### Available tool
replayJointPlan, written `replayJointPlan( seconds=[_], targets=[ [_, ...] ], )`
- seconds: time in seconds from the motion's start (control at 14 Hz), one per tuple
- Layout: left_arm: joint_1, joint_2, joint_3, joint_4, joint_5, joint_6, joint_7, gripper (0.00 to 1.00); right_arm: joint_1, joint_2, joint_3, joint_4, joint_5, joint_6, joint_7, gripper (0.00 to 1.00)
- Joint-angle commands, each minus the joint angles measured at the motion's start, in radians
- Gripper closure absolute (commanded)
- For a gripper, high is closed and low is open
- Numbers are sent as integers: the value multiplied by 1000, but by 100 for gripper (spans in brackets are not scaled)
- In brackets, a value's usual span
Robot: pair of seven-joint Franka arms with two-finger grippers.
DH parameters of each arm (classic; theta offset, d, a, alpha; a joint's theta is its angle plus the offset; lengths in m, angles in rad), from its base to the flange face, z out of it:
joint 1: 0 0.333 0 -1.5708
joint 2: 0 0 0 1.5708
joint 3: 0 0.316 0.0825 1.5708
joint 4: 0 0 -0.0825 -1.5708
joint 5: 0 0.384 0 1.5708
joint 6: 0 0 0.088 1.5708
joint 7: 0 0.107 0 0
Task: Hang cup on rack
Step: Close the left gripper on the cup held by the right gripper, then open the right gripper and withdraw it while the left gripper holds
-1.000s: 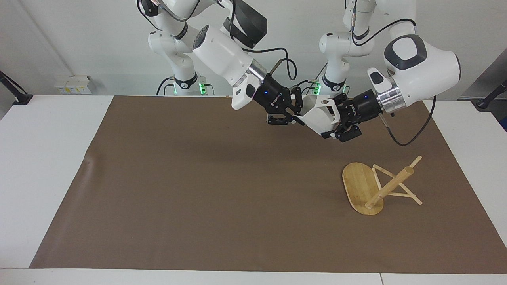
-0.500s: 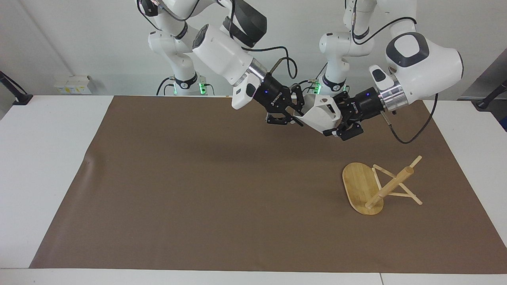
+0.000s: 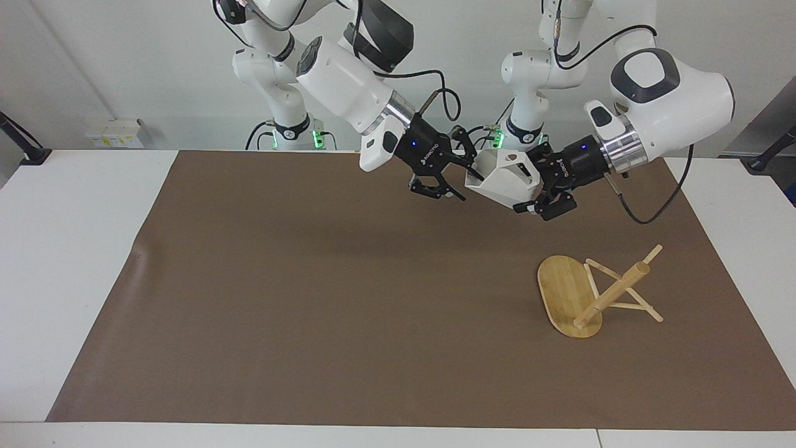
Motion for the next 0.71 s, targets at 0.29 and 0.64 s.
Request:
replayJointPlan(
  seconds=[0.29, 0.64],
  targets=[
    [50, -56, 6, -103, -7, 62, 0, 100, -15, -107, -161, -23, -14, -266, 8, 38],
    [51, -99, 6, -231, -5, 260, 0, 100, -12, -148, -296, -23, -14, -458, -33, 0]
  ],
)
